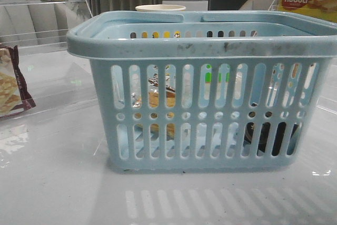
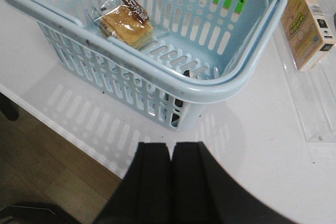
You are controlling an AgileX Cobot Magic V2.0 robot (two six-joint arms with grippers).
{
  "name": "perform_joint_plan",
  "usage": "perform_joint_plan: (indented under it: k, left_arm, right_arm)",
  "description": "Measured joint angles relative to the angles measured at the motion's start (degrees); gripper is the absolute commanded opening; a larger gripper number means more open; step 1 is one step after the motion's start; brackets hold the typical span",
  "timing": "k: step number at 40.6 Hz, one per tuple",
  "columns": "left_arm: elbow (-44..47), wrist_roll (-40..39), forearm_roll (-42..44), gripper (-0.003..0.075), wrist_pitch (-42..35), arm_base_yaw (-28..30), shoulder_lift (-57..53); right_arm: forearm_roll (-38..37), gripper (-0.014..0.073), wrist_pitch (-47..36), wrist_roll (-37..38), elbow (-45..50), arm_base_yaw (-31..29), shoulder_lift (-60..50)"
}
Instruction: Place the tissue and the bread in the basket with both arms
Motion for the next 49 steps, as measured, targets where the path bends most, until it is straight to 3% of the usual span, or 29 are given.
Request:
perform_joint_plan:
  k: [49]
  left_arm:
    - [0.0, 0.0, 0.0, 0.0091, -0.59, 0.0, 0.0]
  right_arm:
    - [0.0, 0.0028, -0.49, 0.0, 1.76, -0.84, -2.46]
